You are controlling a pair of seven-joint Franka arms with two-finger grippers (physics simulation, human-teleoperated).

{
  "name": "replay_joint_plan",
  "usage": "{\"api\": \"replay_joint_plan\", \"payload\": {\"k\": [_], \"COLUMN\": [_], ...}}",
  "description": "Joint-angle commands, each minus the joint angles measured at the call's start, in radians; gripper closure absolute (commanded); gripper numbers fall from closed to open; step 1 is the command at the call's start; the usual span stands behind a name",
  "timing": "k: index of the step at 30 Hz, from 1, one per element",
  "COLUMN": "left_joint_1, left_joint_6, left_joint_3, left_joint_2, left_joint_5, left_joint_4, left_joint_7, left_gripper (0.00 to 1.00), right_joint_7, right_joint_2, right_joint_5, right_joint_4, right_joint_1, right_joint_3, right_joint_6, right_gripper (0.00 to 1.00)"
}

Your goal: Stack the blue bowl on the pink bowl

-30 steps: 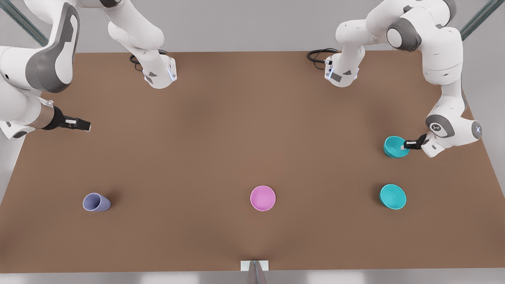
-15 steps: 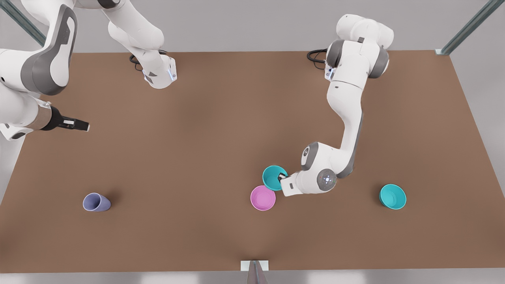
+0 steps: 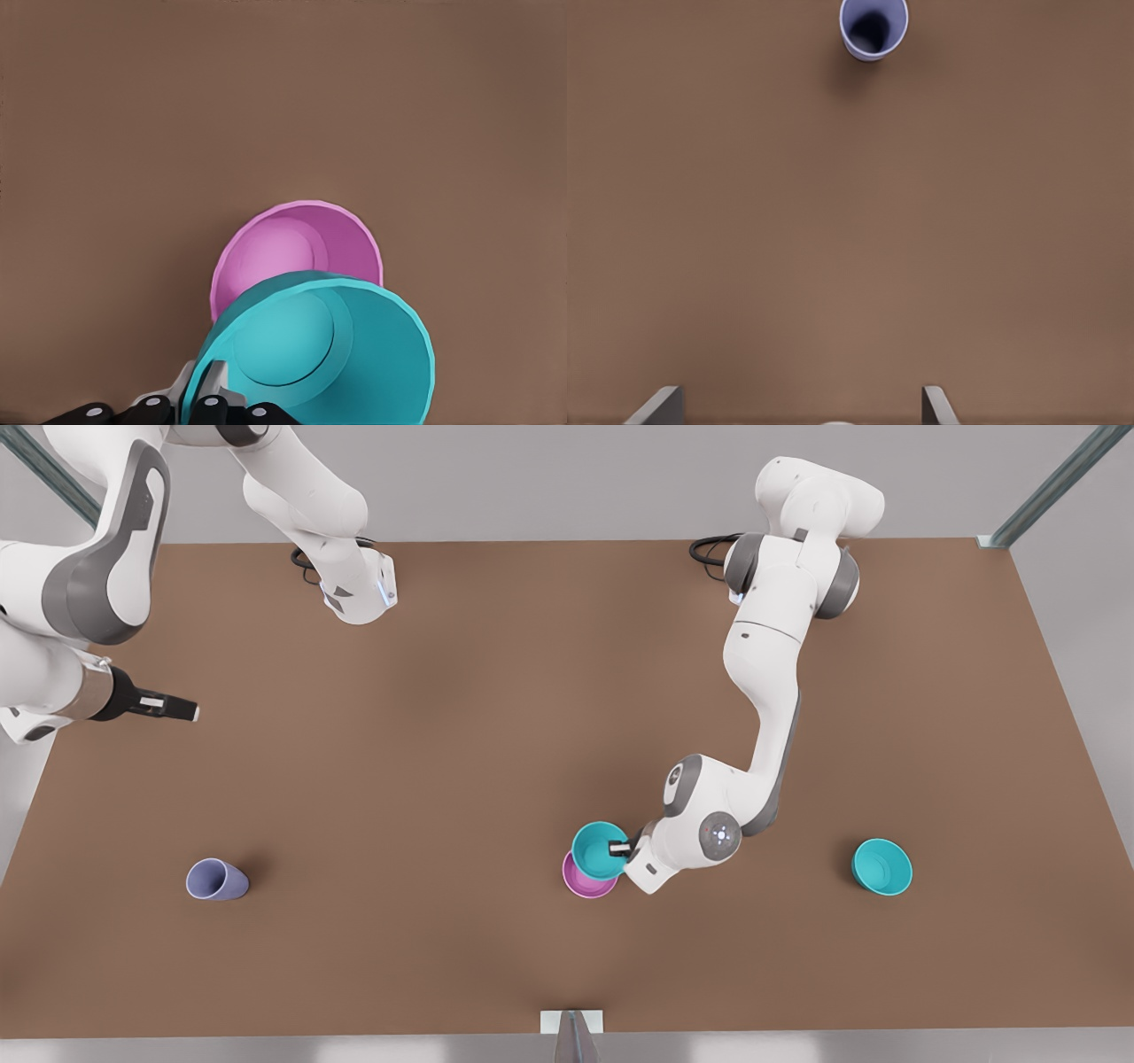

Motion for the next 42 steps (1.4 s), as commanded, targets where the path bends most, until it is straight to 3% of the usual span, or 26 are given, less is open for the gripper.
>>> {"api": "replay_joint_plan", "payload": {"k": [1, 9, 28, 29, 30, 32, 34, 35, 37, 38, 39, 40, 42], "left_joint_1": [0.000, 0.007, 0.004, 0.006, 0.007, 0.034, 0.112, 0.112, 0.112, 0.112, 0.162, 0.287, 0.294], "left_joint_6": [0.017, 0.106, 0.107, 0.106, 0.101, 0.040, -0.303, -0.544, -0.761, -0.810, -0.773, -0.586, -0.609], "left_joint_3": [-0.011, -0.028, -0.055, -0.055, -0.055, -0.043, -0.032, 0.087, 0.161, 0.201, 0.170, -0.004, -0.025], "left_joint_2": [-0.001, 0.013, 0.020, 0.022, 0.020, -0.010, -0.140, -0.255, -0.420, -0.467, -0.573, -0.748, -0.790], "left_joint_5": [-0.005, -0.007, -0.004, -0.004, 0.000, 0.024, 0.157, 0.285, 0.447, 0.449, 0.443, 0.466, 0.501], "left_joint_4": [0.003, 0.004, -0.010, -0.011, -0.011, -0.013, -0.013, -0.011, -0.011, -0.008, -0.055, -0.268, -0.303], "left_joint_7": [-0.464, -0.509, -0.509, -0.487, -0.464, -0.376, -0.169, -0.005, 0.319, 0.356, 0.342, 0.344, 0.339], "left_gripper": [0.79, 0.79, 0.79, 0.51, 0.00, 0.00, 0.00, 0.00, 0.00, 0.00, 0.00, 0.00, 0.00], "right_joint_7": [-0.006, -0.007, -0.013, -0.013, -0.013, -0.013, -0.013, -0.013, -0.013, -0.013, -0.013, -0.013, -0.013], "right_joint_2": [0.000, 0.001, 0.001, 0.001, 0.001, 0.001, 0.002, 0.002, -0.001, -0.004, -0.013, -0.013, -0.019], "right_joint_5": [0.001, 0.001, 0.001, 0.001, 0.001, 0.001, 0.001, 0.001, 0.001, 0.002, 0.005, 0.027, 0.028], "right_joint_4": [0.000, -0.007, -0.038, -0.038, -0.038, -0.038, -0.038, -0.038, -0.036, -0.032, -0.026, -0.024, -0.024], "right_joint_1": [0.001, 0.000, -0.006, -0.008, -0.008, -0.006, -0.006, -0.006, -0.006, -0.006, -0.005, -0.005, -0.005], "right_joint_3": [0.000, 0.002, 0.000, 0.002, 0.000, 0.000, 0.002, 0.002, 0.002, 0.003, 0.003, 0.003, 0.003], "right_joint_6": [0.000, 0.000, 0.014, 0.014, 0.012, 0.014, 0.014, 0.014, 0.014, 0.014, 0.030, 0.032, 0.032], "right_gripper": [0.00, 0.00, 0.00, 0.00, 0.00, 0.00, 0.00, 0.00, 0.00, 0.00, 0.00, 0.00, 0.00]}}
